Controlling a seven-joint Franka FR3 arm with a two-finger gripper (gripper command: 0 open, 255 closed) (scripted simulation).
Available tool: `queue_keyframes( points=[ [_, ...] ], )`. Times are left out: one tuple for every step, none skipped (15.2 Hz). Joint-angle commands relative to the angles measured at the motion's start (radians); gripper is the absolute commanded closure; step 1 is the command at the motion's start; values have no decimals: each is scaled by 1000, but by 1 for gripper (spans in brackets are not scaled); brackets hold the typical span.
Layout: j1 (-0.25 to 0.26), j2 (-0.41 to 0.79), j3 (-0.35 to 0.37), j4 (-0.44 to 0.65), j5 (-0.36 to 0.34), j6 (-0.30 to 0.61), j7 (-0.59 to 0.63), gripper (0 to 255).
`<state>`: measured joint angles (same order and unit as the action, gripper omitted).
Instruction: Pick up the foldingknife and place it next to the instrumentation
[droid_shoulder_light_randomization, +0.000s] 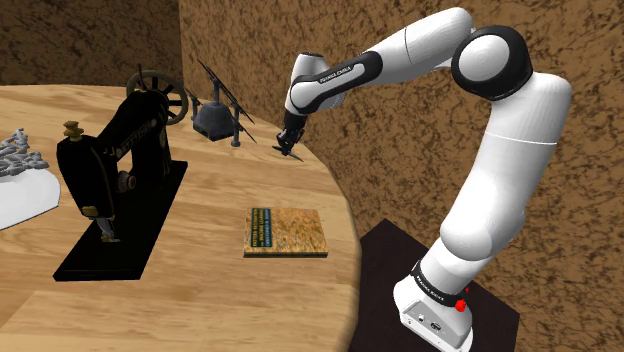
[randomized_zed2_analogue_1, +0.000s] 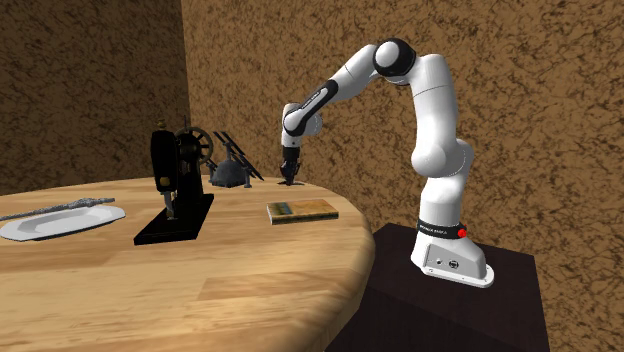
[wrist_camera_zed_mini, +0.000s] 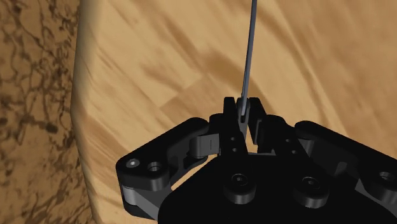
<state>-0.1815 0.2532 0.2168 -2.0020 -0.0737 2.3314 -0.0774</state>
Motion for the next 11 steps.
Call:
queue_keyframes(
  points=[
    [0, 0, 0, 0, 0, 0, 0, 255],
    [0, 0, 0, 0, 0, 0, 0, 0],
    [0, 0, 0, 0, 0, 0, 0, 0],
    [0, 0, 0, 0, 0, 0, 0, 0],
    [0, 0, 0, 0, 0, 0, 0, 0],
    [0, 0, 0, 0, 0, 0, 0, 0],
    [0, 0, 0, 0, 0, 0, 0, 0],
    [-2, -21, 2, 7, 7, -28, -5, 0],
    [-4, -41, 4, 16, 14, -56, -9, 0],
    [-5, -60, 6, 26, 20, -85, -13, 0],
    [-7, -74, 7, 35, 24, -108, -16, 0]
  ],
)
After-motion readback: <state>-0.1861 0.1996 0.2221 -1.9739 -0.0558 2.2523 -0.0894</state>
